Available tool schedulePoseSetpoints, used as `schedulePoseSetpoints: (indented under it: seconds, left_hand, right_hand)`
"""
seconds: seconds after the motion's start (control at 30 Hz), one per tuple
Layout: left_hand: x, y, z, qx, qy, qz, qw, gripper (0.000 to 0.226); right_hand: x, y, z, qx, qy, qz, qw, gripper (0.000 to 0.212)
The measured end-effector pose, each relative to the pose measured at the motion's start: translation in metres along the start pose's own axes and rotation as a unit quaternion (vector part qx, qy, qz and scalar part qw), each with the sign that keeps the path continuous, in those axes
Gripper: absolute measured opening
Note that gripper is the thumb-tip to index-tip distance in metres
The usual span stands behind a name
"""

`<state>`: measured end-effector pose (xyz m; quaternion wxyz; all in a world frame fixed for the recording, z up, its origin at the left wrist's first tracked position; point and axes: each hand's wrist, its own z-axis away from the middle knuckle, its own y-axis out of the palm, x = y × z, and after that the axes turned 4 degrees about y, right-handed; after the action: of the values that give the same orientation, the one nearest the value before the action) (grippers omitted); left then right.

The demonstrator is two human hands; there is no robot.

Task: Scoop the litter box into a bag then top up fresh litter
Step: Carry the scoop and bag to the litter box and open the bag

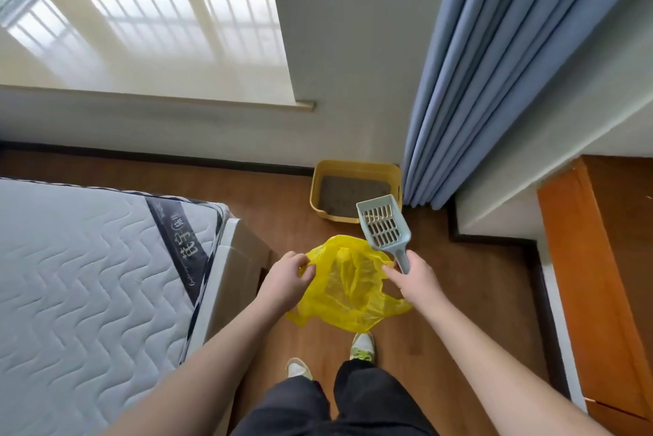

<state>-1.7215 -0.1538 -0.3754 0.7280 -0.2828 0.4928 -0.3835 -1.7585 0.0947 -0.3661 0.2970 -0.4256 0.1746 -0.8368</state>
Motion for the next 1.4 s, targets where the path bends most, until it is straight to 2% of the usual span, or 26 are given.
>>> schedulePoseSetpoints:
  seconds: [0.2, 0.3, 0.4, 0.47, 0.57, 0.8, 1.0, 1.13, 1.27, 1.4]
  left_hand:
    - [0.016, -0.007, -0.025, -0.021, 0.047, -0.027, 0.998, 0.018]
    - [0.029, -0.012, -0.032, -0.045, 0.089, -0.068, 0.993, 0.045]
    - [0.048, -0.012, -0.042, -0.007, 0.187, -0.149, 0.971, 0.069]
    - [0.059, -0.016, -0.050, 0.037, 0.211, -0.199, 0.956, 0.077]
    - [0.066, -0.025, -0.063, 0.096, 0.208, -0.228, 0.946, 0.073]
    - [0.069, -0.010, -0.102, 0.092, 0.205, -0.238, 0.945, 0.066]
    - [0.077, 0.019, -0.161, 0.127, 0.222, -0.239, 0.937, 0.066]
    - [0.084, 0.049, -0.214, 0.129, 0.218, -0.216, 0.943, 0.062]
    - [0.094, 0.085, -0.265, 0.141, 0.167, -0.159, 0.963, 0.072]
    - [0.114, 0.126, -0.309, 0.158, 0.152, -0.113, 0.969, 0.076]
  right_hand:
    - [0.012, 0.020, -0.016, -0.008, 0.003, 0.006, 1.000, 0.021]
    - [0.022, 0.031, -0.023, -0.025, 0.025, -0.007, 0.999, 0.018]
    - [0.034, 0.047, -0.027, -0.050, 0.048, -0.048, 0.996, 0.015]
    - [0.043, 0.058, -0.031, -0.064, 0.056, -0.063, 0.994, 0.015]
    - [0.053, 0.068, -0.039, -0.078, 0.053, -0.076, 0.993, 0.011]
    - [0.060, 0.068, -0.074, -0.081, 0.054, -0.059, 0.994, 0.012]
    - [0.044, 0.058, -0.129, -0.069, 0.064, -0.068, 0.993, 0.011]
    - [0.022, 0.060, -0.193, -0.066, 0.067, -0.056, 0.994, 0.010]
    - [-0.001, 0.068, -0.254, -0.050, 0.065, -0.044, 0.996, 0.009]
    - [-0.029, 0.084, -0.313, -0.035, 0.063, -0.035, 0.997, 0.008]
